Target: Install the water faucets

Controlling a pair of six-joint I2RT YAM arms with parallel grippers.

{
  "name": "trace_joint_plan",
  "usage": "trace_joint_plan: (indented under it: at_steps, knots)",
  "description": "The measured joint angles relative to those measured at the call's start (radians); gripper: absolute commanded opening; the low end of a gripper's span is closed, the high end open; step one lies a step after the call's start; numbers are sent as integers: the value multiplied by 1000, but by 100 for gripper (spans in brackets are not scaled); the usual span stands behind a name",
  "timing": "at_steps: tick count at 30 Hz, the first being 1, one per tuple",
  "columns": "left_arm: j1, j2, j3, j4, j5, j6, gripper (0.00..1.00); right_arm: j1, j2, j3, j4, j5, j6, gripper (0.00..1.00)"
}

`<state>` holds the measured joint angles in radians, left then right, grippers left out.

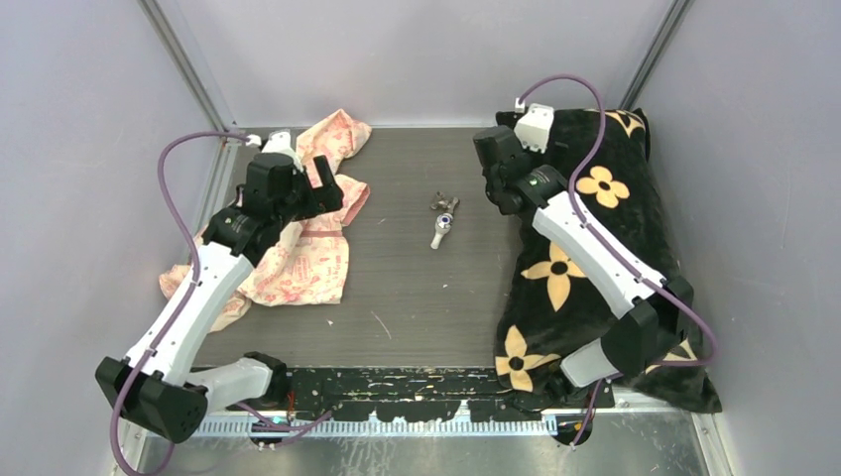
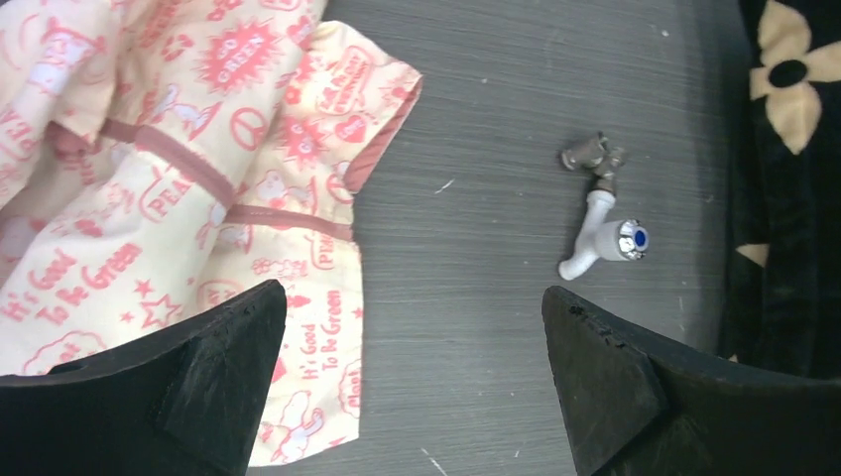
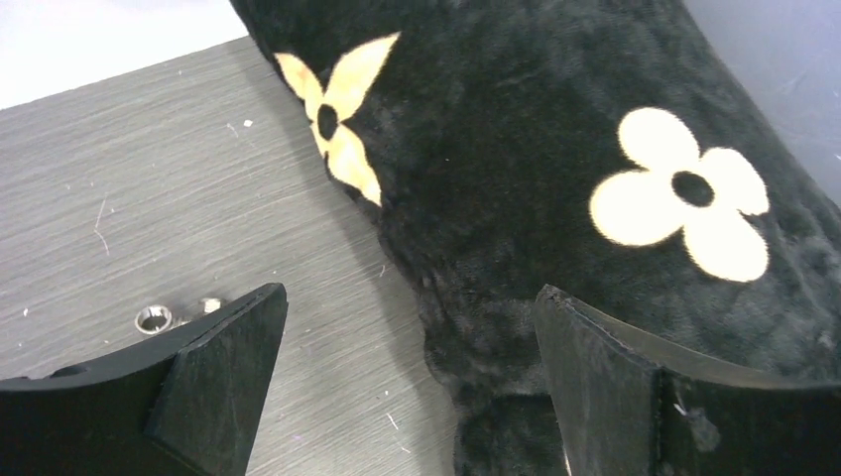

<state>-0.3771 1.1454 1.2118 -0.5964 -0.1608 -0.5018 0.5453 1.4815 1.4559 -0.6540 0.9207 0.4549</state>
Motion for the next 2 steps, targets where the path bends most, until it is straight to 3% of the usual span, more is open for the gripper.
trace_joint_plan:
  at_steps: [2]
  knots:
    - [1, -10, -8, -10, -31, -4, 100, 0, -12, 0, -7, 16, 13, 100]
